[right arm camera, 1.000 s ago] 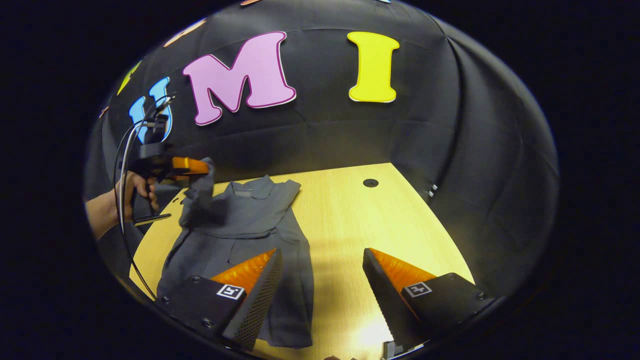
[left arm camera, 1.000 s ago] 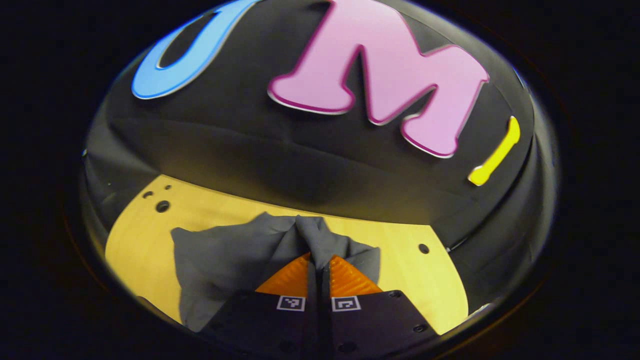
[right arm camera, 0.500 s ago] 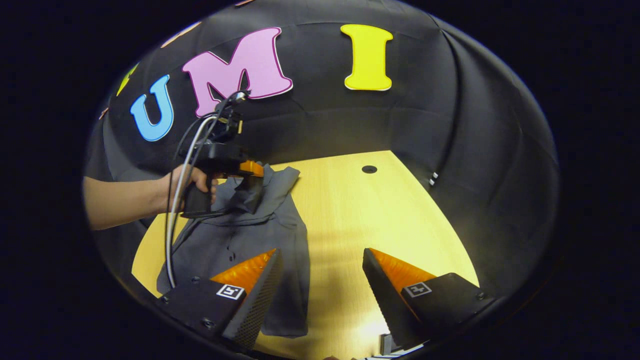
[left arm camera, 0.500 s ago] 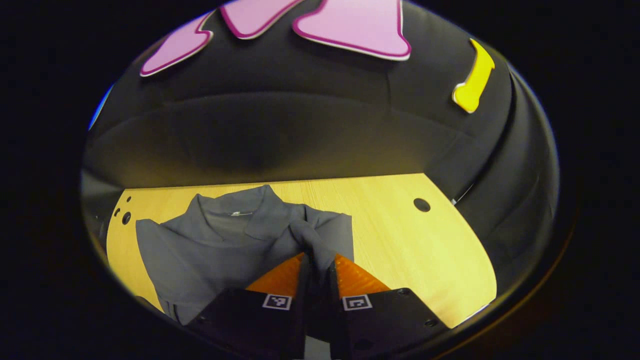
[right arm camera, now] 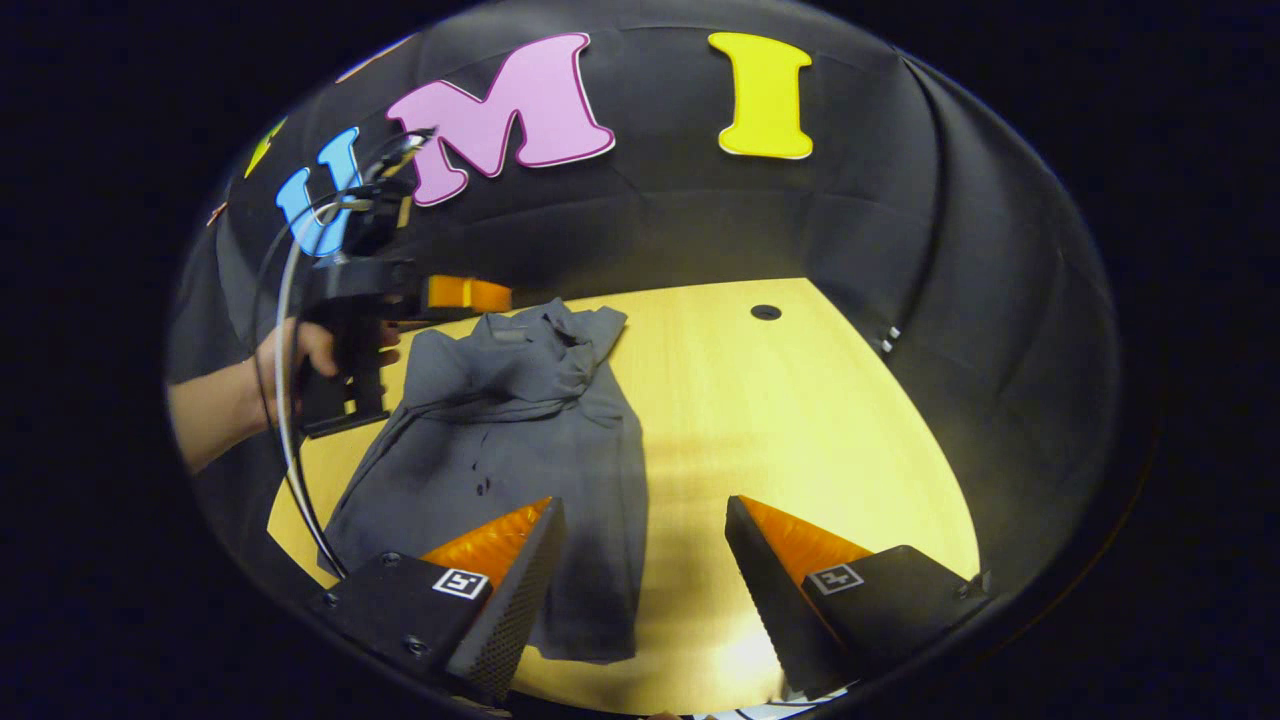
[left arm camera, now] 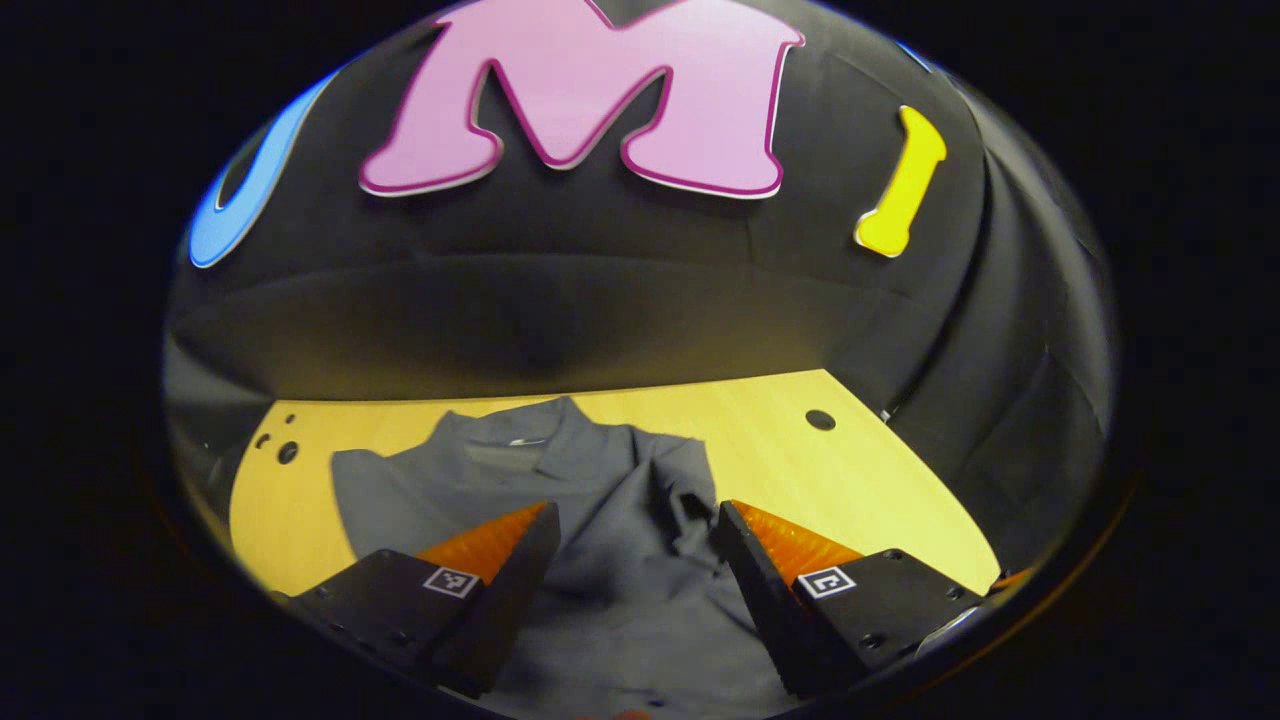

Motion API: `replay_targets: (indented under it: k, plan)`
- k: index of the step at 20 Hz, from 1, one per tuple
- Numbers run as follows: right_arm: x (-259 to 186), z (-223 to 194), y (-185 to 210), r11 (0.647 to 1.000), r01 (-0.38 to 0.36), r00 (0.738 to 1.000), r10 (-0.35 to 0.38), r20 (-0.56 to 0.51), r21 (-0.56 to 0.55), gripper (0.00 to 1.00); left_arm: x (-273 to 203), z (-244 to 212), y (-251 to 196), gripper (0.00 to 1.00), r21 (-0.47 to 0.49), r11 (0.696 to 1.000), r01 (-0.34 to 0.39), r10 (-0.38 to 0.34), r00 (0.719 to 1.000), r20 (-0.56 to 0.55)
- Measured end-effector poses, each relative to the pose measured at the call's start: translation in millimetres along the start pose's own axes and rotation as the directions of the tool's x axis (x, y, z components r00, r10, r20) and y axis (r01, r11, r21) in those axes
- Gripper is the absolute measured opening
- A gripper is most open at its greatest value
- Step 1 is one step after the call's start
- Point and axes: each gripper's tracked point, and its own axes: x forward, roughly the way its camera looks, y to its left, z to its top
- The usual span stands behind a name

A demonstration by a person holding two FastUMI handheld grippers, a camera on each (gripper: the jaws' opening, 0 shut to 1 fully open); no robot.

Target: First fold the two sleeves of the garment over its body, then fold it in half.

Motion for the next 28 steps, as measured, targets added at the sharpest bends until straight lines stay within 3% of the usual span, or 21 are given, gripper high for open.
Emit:
replay_targets:
  k: [5,12,18,24,28]
  plan:
    - [-0.3,-33.7,33.3,1.000,-0.021,0.997,0.022,-0.075,0.010,0.99,-114.8,-92.4,58.7,1.00,0.081,0.996,-0.039,0.045,0.996,-0.072]
    - [1.5,-80.4,49.2,0.999,0.042,0.991,-0.042,-0.126,-0.003,1.00,-221.5,-218.9,113.0,1.00,-0.033,0.991,-0.129,0.121,0.977,-0.178]
    - [11.1,-120.3,64.4,0.997,0.059,0.980,-0.069,-0.185,-0.058,1.00,-255.3,-284.8,160.3,1.00,-0.134,0.963,-0.232,0.193,0.947,-0.256]
    - [19.3,-150.7,44.1,0.957,0.176,0.949,-0.227,-0.219,-0.230,0.98,-260.2,-318.2,171.8,0.99,-0.147,0.954,-0.260,0.207,0.931,-0.300]
    - [20.2,-139.1,31.1,0.925,0.237,0.944,-0.292,-0.154,-0.297,0.99,-258.3,-330.3,165.5,0.99,-0.125,0.960,-0.249,0.199,0.927,-0.319]
